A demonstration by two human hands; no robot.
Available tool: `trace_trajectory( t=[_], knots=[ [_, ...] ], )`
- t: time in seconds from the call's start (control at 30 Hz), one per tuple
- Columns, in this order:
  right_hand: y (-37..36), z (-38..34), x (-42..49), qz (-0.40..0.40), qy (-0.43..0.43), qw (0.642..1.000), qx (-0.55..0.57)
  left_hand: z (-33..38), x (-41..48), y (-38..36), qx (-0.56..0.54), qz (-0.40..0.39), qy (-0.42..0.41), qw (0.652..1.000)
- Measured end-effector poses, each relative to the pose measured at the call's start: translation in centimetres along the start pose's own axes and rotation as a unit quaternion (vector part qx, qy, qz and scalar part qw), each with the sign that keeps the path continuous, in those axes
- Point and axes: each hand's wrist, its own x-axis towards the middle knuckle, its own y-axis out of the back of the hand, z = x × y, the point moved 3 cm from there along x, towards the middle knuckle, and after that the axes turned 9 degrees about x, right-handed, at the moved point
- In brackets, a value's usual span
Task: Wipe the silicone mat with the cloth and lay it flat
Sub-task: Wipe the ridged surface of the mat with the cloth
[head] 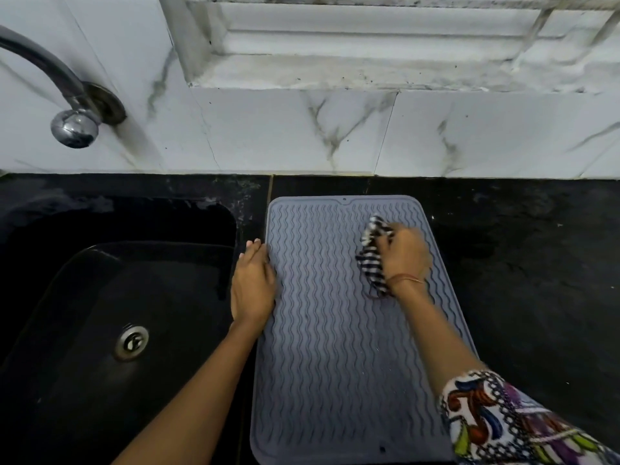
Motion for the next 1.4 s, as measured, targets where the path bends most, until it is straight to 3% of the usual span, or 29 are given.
trace_trajectory(
  t=[0.07,0.13,0.23,0.3,0.37,0.5,0.6,0.67,0.73,0.8,0.9,1.0,1.1,1.17,1.3,1.4],
  knots=[
    [-1.3,-1.6,-0.9,0.031,-0.047,0.998,0.027,0.1,0.2,0.0,-0.003,0.006,0.011,1.0],
    [-4.5,-5.9,-3.3,0.002,-0.037,0.998,0.056,0.1,0.4,0.1,-0.005,0.003,0.013,1.0],
    [-8.7,-12.1,-7.7,-0.13,0.087,0.985,0.075,-0.2,0.1,0.8,-0.023,-0.007,0.011,1.0],
    [-8.3,-12.3,-7.7,-0.175,0.157,0.969,0.069,-0.1,0.0,1.1,-0.032,-0.005,-0.005,0.999],
    [-6.2,-9.4,-5.7,-0.159,0.179,0.97,0.036,-0.1,0.1,0.7,-0.003,-0.009,-0.027,1.0],
    [-1.0,-1.1,-1.0,-0.03,0.045,0.998,-0.009,-0.2,0.2,-0.1,0.013,-0.02,-0.008,1.0],
    [-2.4,-2.2,-2.0,0.025,-0.022,0.999,0.029,-0.1,0.3,-0.2,0.018,-0.013,0.002,1.0],
    [-6.0,-6.4,-5.0,-0.029,-0.004,0.997,0.078,-0.2,0.5,-0.2,0.018,-0.014,0.0,1.0],
    [-8.7,-10.4,-8.7,-0.127,0.083,0.985,0.084,-0.8,0.5,0.1,-0.002,-0.016,0.005,1.0],
    [-8.2,-11.3,-9.6,-0.174,0.138,0.972,0.074,-1.1,0.6,0.4,-0.028,-0.017,0.021,0.999],
    [-4.3,-6.8,-7.0,-0.135,0.153,0.979,0.015,-0.8,0.5,0.5,0.006,-0.02,-0.004,1.0],
    [0.1,-0.5,-3.4,-0.044,0.058,0.997,-0.006,-0.7,-0.6,0.3,-0.003,-0.026,-0.001,1.0],
    [0.1,0.0,-3.2,0.006,-0.023,1.0,0.02,-0.4,-1.8,-0.2,0.007,-0.009,-0.003,1.0],
    [-2.4,-3.5,-5.4,-0.02,-0.014,0.999,0.043,-0.1,-1.8,-0.3,0.006,0.002,0.008,1.0],
    [-6.7,-10.1,-11.3,-0.163,0.113,0.977,0.079,-0.2,-1.8,0.4,-0.029,-0.003,-0.001,1.0],
    [-4.7,-7.2,-8.8,-0.147,0.15,0.976,0.051,-0.3,-1.8,0.4,0.01,-0.002,-0.018,1.0]
  ],
)
